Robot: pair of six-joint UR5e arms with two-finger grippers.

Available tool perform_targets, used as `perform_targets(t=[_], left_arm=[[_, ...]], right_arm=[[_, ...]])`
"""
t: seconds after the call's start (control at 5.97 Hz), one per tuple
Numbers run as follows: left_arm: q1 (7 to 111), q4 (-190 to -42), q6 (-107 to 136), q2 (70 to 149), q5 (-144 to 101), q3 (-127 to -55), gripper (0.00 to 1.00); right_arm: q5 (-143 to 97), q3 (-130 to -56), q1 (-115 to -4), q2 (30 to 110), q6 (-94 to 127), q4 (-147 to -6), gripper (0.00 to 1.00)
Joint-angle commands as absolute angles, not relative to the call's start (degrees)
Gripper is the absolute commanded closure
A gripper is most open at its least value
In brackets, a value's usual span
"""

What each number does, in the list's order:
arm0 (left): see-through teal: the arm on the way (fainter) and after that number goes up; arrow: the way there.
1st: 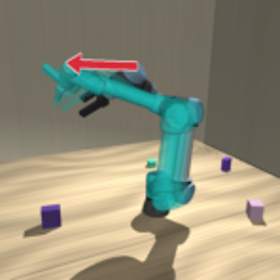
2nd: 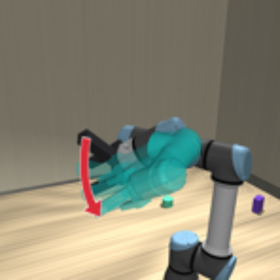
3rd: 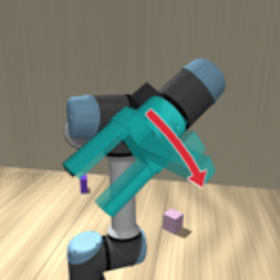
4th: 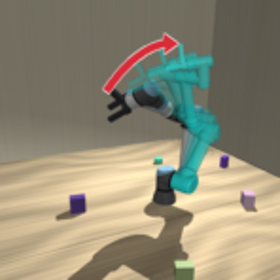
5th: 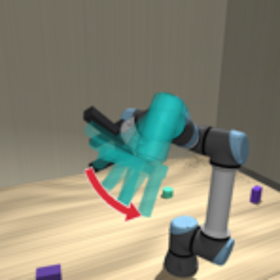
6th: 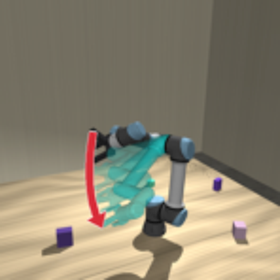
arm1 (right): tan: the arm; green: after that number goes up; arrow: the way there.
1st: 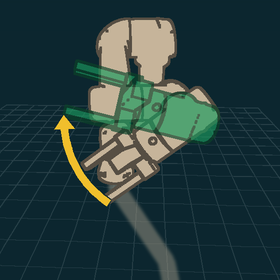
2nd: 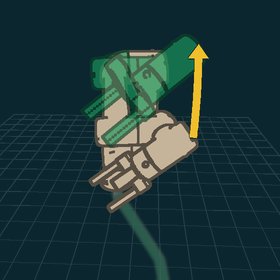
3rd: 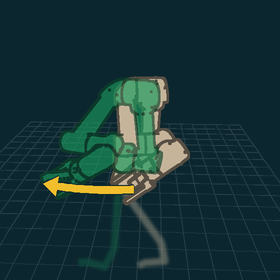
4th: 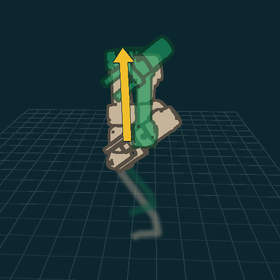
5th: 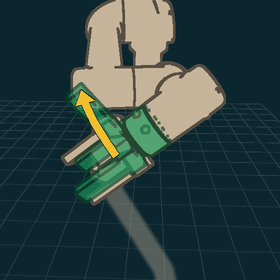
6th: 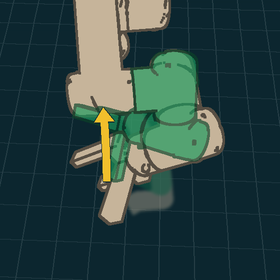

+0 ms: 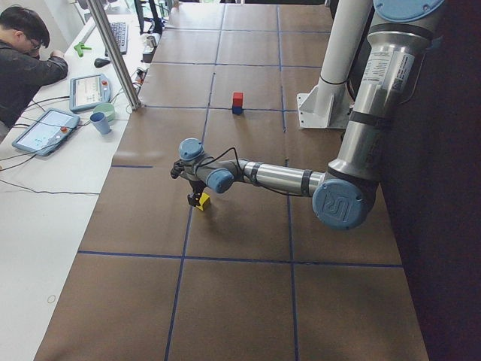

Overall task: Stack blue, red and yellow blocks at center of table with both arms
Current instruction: 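Lower the left gripper onto the yellow block and grasp it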

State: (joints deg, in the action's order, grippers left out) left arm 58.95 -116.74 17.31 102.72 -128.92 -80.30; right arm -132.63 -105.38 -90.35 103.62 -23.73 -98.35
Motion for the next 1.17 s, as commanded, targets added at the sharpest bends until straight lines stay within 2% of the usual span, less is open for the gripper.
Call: perform_targets(t=[0.0, 0.34, 0.67, 0.84, 1.01], left_arm=[[57.4, -116.7, 17.3, 102.7, -127.0, -80.2, 0.0], [57.4, -116.7, 17.3, 102.7, -126.7, -80.1, 0.04], [57.4, -116.4, 17.6, 102.8, -126.0, -80.1, 0.7], [57.3, -116.3, 17.6, 103.0, -126.0, -80.1, 0.82], [57.3, -116.3, 17.6, 103.1, -126.0, -80.1, 0.85]], right_arm=[[-132.7, -105.2, -90.4, 103.6, -23.7, -98.3, 0.0], [-132.7, -105.1, -90.4, 103.6, -23.7, -98.3, 0.0], [-132.7, -105.2, -90.4, 103.6, -23.7, -98.3, 0.0], [-132.7, -105.2, -90.4, 103.6, -23.7, -98.3, 0.0], [-132.7, -105.2, -90.4, 103.6, -23.7, -98.3, 0.0]])
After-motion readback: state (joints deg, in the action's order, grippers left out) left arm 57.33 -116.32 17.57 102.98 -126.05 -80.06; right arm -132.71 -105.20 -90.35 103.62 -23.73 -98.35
